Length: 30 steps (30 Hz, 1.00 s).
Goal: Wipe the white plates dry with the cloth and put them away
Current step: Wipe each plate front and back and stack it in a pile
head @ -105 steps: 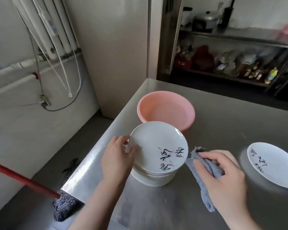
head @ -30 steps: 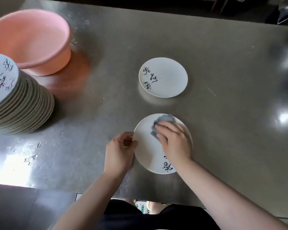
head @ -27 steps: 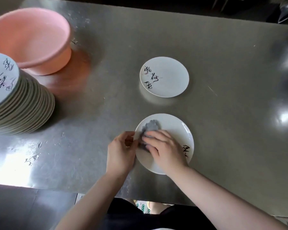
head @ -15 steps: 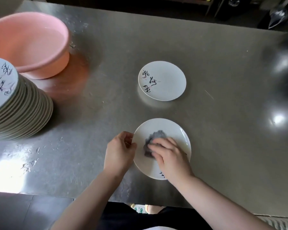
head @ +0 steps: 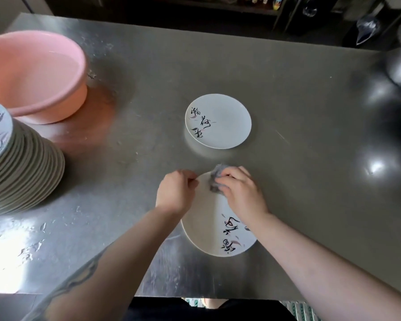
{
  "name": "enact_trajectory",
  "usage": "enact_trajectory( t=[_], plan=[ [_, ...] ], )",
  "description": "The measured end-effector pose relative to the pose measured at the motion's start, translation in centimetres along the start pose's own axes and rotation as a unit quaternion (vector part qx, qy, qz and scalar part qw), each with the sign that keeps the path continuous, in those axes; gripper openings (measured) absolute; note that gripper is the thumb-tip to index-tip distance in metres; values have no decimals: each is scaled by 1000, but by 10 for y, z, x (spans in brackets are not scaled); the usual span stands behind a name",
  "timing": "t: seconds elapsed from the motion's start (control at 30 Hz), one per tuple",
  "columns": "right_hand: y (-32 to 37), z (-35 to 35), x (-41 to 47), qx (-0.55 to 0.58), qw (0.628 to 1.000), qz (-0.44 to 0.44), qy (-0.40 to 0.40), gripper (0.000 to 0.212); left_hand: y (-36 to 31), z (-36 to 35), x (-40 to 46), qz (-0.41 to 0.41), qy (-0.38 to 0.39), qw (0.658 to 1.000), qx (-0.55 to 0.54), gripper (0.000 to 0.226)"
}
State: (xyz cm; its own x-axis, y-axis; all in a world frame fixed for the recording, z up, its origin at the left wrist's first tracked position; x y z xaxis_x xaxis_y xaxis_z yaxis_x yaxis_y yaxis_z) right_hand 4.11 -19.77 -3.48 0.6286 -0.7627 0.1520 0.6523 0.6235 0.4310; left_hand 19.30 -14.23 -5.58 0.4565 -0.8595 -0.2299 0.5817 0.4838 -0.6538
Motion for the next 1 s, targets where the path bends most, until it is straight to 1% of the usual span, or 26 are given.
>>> enact_trajectory(
  t=[0.07, 0.13, 0.2, 0.3, 0.33, 0.4, 0.43, 0.5, 0.6, 0.67, 0.73, 0.8, 0.9, 0.93, 1.0],
  plan=[
    [-14, 10, -7, -30, 999, -28, -26, 21, 11, 5, -12, 22, -9, 1000, -9, 12],
    [-22, 18, -16, -38, 998, -37, -34, 23, 20, 8, -28, 35, 0, 999, -7, 8],
    [-18, 21, -18, -27, 999, -29, -34, 23, 19, 10, -36, 29, 18, 999, 13, 13],
    [-8, 17, -11, -3, 999, -19, -26, 20, 2, 10, -20, -15, 5, 1000, 5, 9],
    [-5, 15, -9, 6, 1000, -11, -19, 19, -7, 8, -13, -35, 4, 999, 1, 12],
    [1, 11, -5, 15, 1000, 7, -2, 19, -22, -4, 1, -66, 32, 997, 23, 14],
    [3, 10, -4, 12, 1000, 12, 4, 19, -26, -10, 5, -67, 50, 996, 30, 13],
    [3, 10, -6, -3, 1000, 14, 5, 16, -23, -14, 9, -39, 63, 997, 22, 12],
    [-13, 19, -15, -31, 999, -13, -32, 12, -1, -5, 2, 19, 27, 999, -5, 12],
    [-22, 23, -24, -52, 997, -24, -43, 18, 16, 3, -11, 48, 12, 998, -26, 10],
    [-22, 21, -26, -56, 997, -22, -45, 23, 21, 4, -21, 43, 22, 999, -9, 5],
    [-17, 14, -20, -49, 998, -25, -41, 26, 15, 2, -19, 21, 22, 999, 25, 5],
    [-1, 2, -12, -37, 999, 11, -28, 17, -7, -6, -4, -22, 15, 1000, 17, 13],
    [2, 0, -11, -36, 999, 23, -27, 17, -13, -10, 1, -24, 25, 999, 16, 14],
    [2, -3, -11, -38, 999, 28, -21, 17, -15, -15, 8, 0, 44, 999, 6, 13]
  ],
)
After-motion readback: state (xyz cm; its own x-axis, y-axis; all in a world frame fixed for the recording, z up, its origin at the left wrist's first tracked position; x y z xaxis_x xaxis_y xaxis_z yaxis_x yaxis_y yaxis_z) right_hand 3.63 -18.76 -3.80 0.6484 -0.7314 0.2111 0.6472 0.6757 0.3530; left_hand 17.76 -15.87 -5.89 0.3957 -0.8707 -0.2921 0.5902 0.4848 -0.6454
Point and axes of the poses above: each hand's wrist, its own x-axis towards the middle knuckle, its own z-axis out of the back of the hand, y = z × x, the point moved 5 cm from there along x, towards the middle knuckle, and after that the axes turned 4 degrees about -x, right-handed, at the moved point
